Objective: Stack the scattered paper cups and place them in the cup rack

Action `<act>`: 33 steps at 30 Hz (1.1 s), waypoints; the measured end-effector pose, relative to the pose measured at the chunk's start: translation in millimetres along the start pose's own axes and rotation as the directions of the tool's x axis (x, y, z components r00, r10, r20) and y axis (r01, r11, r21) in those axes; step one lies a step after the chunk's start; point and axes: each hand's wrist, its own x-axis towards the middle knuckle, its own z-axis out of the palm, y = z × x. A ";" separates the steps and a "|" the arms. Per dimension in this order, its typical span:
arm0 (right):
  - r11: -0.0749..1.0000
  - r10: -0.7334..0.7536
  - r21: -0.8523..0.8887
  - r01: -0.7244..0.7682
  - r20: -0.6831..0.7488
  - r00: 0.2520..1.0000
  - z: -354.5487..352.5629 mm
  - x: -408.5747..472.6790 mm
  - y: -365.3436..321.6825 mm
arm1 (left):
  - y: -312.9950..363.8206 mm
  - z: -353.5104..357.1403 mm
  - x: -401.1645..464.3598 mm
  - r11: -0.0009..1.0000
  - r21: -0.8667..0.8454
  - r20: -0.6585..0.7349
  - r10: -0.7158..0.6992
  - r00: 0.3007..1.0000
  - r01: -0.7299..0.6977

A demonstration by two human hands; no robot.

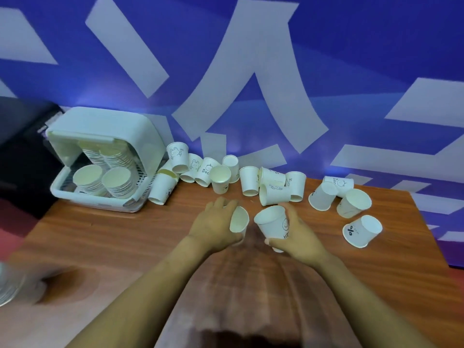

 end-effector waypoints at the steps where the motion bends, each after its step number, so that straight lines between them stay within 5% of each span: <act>1: 1.000 -0.011 0.007 0.011 -0.010 1.000 4.4 -2.6 -5.5 | -6.7 -3.1 -5.9 1.000 0.006 0.003 -0.012 1.000 0.012; 24: 0.999 -0.025 0.030 0.033 -0.249 0.968 181.7 26.6 -234.2 | -254.2 -146.9 -87.6 0.993 -0.073 -0.098 0.082 0.992 -0.089; 33: 0.997 -0.037 -0.076 0.025 -0.172 0.984 225.0 53.9 -281.4 | -321.7 -171.1 -96.6 0.989 -0.148 -0.106 0.007 0.994 -0.022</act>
